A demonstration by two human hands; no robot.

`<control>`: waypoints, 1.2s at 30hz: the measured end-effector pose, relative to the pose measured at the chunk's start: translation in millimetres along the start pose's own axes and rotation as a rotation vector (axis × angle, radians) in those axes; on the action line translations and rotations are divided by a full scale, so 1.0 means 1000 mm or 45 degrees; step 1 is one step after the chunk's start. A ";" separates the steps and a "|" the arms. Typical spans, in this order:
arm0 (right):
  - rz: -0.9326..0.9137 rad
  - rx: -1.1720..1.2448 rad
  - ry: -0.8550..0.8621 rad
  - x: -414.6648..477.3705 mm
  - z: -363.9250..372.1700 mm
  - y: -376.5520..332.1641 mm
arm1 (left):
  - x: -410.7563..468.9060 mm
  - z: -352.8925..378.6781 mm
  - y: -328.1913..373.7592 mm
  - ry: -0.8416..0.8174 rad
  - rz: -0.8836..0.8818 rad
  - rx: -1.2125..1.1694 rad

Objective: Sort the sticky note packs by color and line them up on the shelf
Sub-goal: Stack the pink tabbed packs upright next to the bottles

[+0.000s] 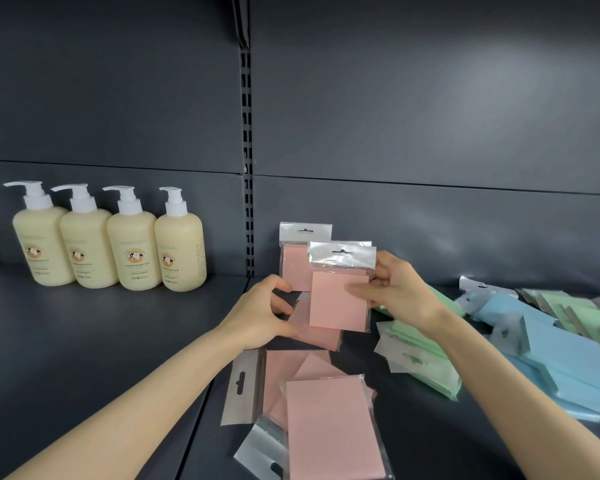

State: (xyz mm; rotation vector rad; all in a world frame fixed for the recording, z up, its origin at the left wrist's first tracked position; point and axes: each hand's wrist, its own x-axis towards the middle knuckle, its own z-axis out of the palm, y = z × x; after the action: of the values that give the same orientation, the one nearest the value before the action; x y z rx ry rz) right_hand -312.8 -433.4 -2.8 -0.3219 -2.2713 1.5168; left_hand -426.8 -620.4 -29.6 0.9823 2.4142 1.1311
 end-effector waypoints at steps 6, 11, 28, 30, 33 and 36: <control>0.052 0.026 0.037 -0.001 -0.002 -0.003 | 0.002 0.008 0.000 -0.010 -0.033 0.095; 0.058 0.024 0.148 -0.002 0.000 -0.006 | 0.004 0.007 0.002 -0.036 -0.052 -0.054; -0.014 0.234 0.409 -0.002 0.000 -0.008 | 0.004 -0.041 -0.009 0.133 -0.017 -1.130; -0.004 0.290 0.323 -0.004 0.005 -0.011 | 0.003 -0.035 -0.010 0.110 0.016 -1.108; 0.012 0.337 0.211 -0.006 0.011 -0.012 | 0.004 -0.025 -0.009 0.134 0.044 -1.024; 0.040 0.375 0.216 -0.006 0.011 -0.012 | 0.004 -0.025 -0.008 0.115 0.093 -1.075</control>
State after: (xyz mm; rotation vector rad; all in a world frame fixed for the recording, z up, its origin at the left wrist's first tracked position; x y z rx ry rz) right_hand -312.3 -449.3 3.4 -0.3858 -1.8905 1.7404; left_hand -446.7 -635.2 -19.4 0.7243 1.6494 1.9932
